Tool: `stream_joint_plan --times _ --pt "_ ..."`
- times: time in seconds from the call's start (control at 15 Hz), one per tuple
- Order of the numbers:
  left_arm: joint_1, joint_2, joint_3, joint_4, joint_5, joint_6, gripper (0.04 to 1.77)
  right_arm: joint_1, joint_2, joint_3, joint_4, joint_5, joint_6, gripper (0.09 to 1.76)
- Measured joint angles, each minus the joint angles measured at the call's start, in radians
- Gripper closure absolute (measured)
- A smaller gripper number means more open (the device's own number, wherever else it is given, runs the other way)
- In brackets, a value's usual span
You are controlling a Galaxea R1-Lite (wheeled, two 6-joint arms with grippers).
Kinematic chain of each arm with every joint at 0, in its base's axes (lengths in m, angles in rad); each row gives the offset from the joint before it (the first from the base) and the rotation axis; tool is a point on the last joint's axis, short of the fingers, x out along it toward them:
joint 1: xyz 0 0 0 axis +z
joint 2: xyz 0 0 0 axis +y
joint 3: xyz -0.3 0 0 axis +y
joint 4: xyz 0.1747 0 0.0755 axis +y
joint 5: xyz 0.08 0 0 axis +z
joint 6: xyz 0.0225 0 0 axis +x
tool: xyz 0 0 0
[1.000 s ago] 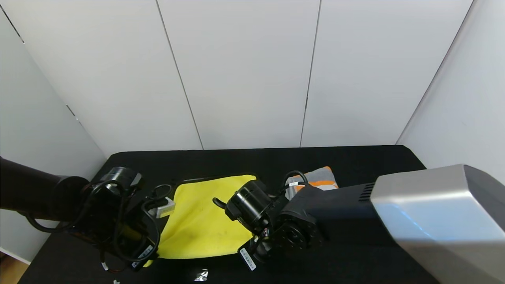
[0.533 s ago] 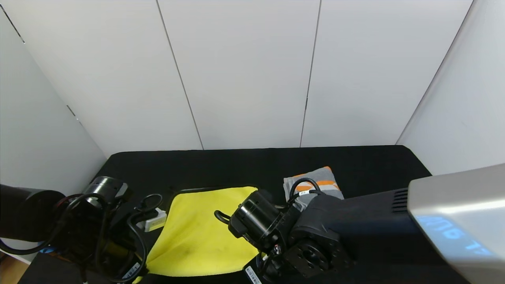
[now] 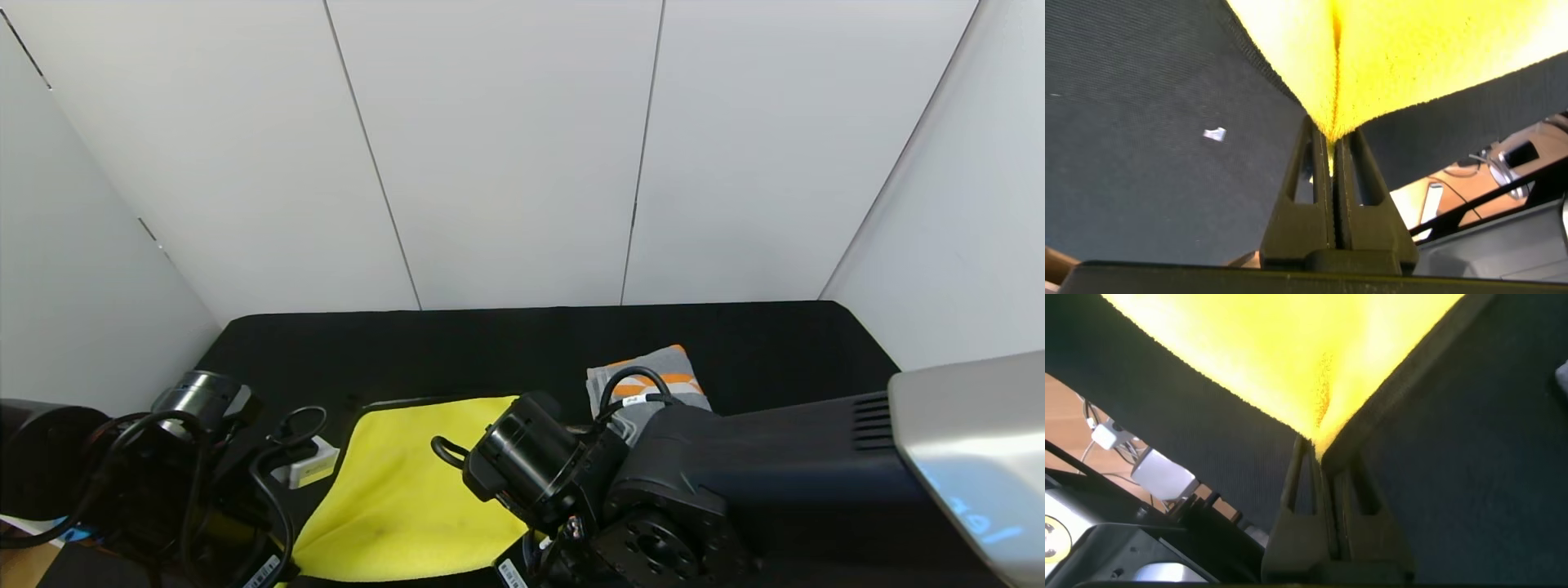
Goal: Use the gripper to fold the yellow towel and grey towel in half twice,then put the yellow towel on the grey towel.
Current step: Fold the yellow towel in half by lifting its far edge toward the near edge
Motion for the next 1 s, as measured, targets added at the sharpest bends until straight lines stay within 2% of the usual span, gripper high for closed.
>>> stream_joint_plan --times 0.2,0.6,1.0 --pt "0.003 -0.010 -0.045 0.000 -0.040 -0.031 1.68 -0.016 -0.007 -0.033 -0.002 -0.003 0.000 1.72" --pt "0.029 -0.018 -0.107 -0.008 -0.039 -0.064 1.68 -0.054 0.026 -0.157 -0.001 -0.008 -0.002 1.72" --pt "0.055 0.001 -0.123 -0.117 -0.044 -0.084 1.68 -0.117 0.117 -0.296 0.007 -0.009 -0.003 1.72"
